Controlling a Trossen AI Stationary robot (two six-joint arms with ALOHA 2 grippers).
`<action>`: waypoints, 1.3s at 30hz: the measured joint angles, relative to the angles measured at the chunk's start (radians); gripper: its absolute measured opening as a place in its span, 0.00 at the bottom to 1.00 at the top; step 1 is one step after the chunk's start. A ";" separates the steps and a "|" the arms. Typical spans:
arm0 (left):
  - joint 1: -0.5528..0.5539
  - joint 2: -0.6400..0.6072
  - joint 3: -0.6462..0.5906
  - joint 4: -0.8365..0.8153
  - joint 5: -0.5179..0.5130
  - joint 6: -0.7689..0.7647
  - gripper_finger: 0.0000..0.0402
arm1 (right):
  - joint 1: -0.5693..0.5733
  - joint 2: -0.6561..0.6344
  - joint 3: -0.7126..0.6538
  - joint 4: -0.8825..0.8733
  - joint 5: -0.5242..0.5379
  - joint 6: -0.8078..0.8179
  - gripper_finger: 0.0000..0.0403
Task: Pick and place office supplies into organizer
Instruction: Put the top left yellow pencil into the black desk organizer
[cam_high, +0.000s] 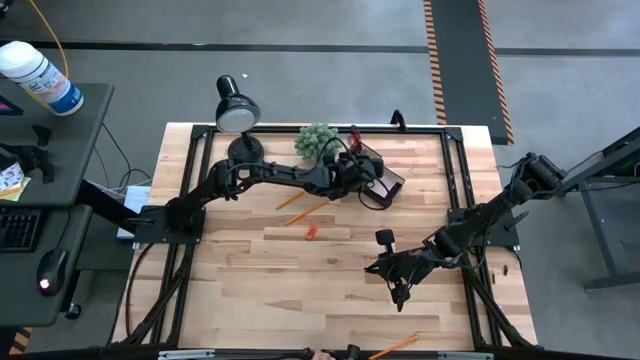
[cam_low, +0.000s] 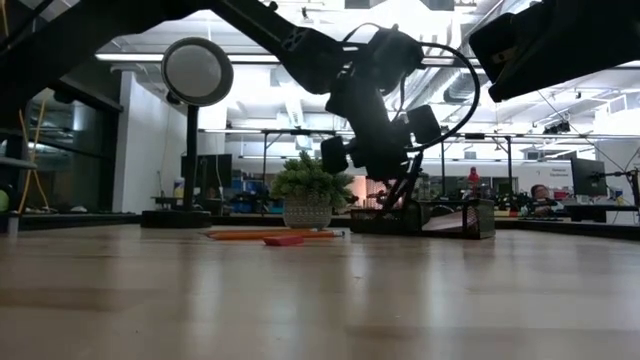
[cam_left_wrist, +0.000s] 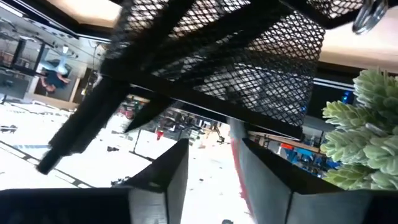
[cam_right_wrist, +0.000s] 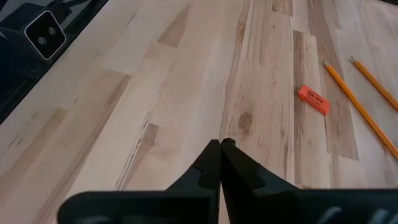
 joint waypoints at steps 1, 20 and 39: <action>-0.003 0.000 0.000 0.001 -0.002 0.000 0.35 | 0.000 0.000 0.000 0.000 0.000 0.000 0.00; -0.046 0.000 0.137 -0.031 -0.251 -0.125 0.46 | 0.000 0.000 0.000 -0.020 -0.018 0.014 0.00; -0.106 -0.250 0.158 -1.313 -0.206 -1.667 0.38 | 0.000 0.000 0.000 -0.034 0.009 0.075 0.00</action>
